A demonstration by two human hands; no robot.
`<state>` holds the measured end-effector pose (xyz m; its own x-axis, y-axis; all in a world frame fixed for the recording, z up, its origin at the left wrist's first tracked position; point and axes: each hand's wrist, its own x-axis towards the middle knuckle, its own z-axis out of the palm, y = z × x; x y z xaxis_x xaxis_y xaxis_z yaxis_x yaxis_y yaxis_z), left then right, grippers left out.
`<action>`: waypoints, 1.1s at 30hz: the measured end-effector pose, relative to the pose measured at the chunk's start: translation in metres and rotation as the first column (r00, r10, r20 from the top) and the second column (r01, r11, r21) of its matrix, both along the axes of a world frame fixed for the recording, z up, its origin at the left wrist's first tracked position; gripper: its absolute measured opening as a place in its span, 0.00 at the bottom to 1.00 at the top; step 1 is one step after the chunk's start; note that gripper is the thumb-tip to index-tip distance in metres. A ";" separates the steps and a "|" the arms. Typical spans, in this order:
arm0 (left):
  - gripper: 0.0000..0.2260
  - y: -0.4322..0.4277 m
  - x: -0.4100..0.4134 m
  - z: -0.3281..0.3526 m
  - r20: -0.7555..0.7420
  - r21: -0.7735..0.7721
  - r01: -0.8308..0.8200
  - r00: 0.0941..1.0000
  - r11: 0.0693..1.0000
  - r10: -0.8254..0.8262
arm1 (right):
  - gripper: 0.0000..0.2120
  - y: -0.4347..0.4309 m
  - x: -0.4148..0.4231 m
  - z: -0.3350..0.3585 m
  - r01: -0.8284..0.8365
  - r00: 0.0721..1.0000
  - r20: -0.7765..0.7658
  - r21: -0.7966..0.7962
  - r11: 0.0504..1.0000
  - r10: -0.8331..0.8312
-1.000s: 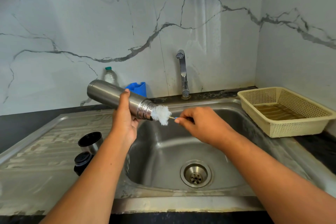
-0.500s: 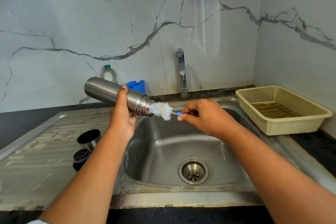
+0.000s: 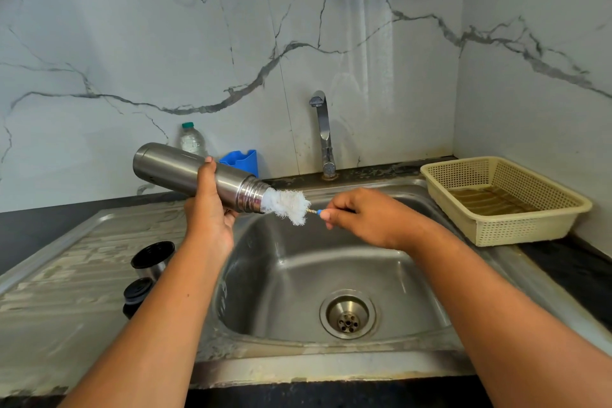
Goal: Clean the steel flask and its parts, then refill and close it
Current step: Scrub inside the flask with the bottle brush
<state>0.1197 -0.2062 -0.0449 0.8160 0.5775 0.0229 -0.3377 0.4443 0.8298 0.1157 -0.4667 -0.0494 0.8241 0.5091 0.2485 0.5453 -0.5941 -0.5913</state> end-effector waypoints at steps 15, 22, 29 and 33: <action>0.26 0.011 -0.003 0.009 0.064 -0.047 -0.123 0.990 0.991 0.125 | 0.09 -0.027 0.015 -0.007 0.051 0.989 -0.137 0.012 0.999 -0.048; 0.28 0.010 -0.006 0.010 0.028 -0.008 -0.185 0.982 0.983 0.185 | 0.11 -0.027 0.018 -0.008 0.127 0.991 -0.052 -0.010 0.992 -0.127; 0.27 0.012 -0.008 0.011 -0.010 -0.010 -0.253 0.968 0.968 0.252 | 0.07 -0.025 0.019 -0.009 0.167 0.985 0.046 -0.020 0.986 -0.166; 0.28 0.014 -0.008 0.011 -0.008 -0.019 -0.257 0.966 0.966 0.257 | 0.09 -0.025 0.019 -0.012 0.173 0.984 0.042 -0.026 0.985 -0.171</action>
<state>0.1114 -0.1923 -0.0336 0.6403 0.7681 0.0060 -0.4385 0.3591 0.8239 0.1346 -0.4913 -0.0612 0.8899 0.3682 0.2692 0.4559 -0.6978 -0.5525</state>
